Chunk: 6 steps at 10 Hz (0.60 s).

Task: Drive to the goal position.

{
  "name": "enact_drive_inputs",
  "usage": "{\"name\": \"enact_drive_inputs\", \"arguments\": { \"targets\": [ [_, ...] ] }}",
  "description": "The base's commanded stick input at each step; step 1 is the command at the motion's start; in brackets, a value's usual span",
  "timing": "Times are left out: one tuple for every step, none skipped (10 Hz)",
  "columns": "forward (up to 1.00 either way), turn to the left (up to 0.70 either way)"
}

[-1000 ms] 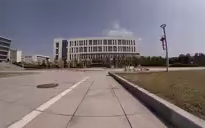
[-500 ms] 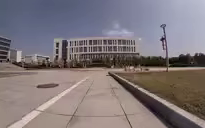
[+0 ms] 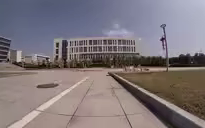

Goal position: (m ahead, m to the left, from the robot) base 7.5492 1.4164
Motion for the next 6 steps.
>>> {"name": "enact_drive_inputs", "arguments": {
  "targets": [
    [0.04, 0.0],
    [0.04, 0.0],
    [0.04, 0.0],
    [0.04, 0.0],
    [0.05, 0.0],
    [0.04, 0.0]
  ]
}}
